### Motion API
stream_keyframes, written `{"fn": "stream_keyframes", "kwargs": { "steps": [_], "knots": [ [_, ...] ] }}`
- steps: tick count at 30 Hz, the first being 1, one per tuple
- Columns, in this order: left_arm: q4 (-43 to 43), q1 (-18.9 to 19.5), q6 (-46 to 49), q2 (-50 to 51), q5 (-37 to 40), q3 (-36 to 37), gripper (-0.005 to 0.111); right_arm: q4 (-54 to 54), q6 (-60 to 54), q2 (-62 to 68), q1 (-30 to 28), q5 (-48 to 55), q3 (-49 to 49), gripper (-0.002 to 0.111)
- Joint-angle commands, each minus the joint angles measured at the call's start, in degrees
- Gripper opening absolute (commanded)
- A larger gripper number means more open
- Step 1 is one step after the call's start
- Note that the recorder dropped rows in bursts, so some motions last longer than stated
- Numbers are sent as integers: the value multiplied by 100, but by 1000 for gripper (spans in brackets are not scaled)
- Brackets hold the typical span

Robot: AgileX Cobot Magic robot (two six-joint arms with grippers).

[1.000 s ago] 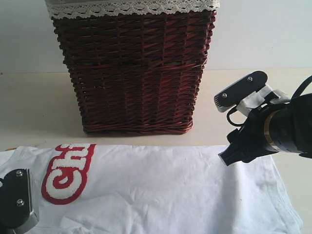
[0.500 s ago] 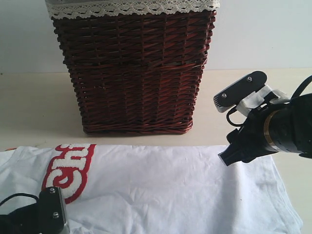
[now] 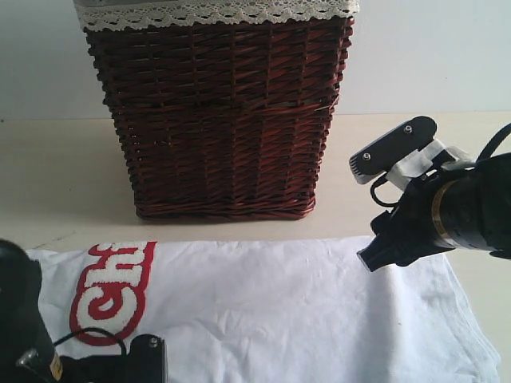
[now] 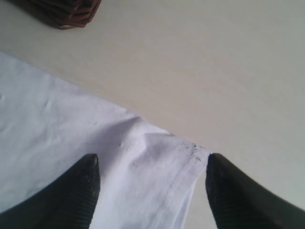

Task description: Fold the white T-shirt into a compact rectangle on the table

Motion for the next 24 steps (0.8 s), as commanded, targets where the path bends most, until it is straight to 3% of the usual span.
{"fn": "stream_keyframes", "kwargs": {
  "steps": [1,3,5,7,10,11,19,22,24],
  "knots": [
    [825,-28,-592,-265,1151,-680,0,9,-20,-40,2,-20,-30,62],
    [867,-28,-858,-326,1166,-773,0,23,-20,-40,2,-20,-30,62],
    [298,-31,-924,-310,1021,-675,2,23,-20,-40,2,-20,-30,62],
    [-417,-42,-598,-253,661,-498,15,23,-33,-40,2,-20,-30,62],
    [-978,-42,-236,-99,205,-225,51,35,-32,-40,2,-20,-30,62],
    [-989,-42,-228,-70,205,-166,55,35,-32,-40,2,-20,-30,62],
    [-777,-56,24,5,-1678,662,55,35,-32,-40,2,-20,-30,62],
    [-609,-289,39,5,-2244,851,54,35,-32,-40,2,-20,-30,62],
    [-418,-546,27,5,-2722,1007,47,35,-32,-40,2,-20,-30,62]
  ]
}}
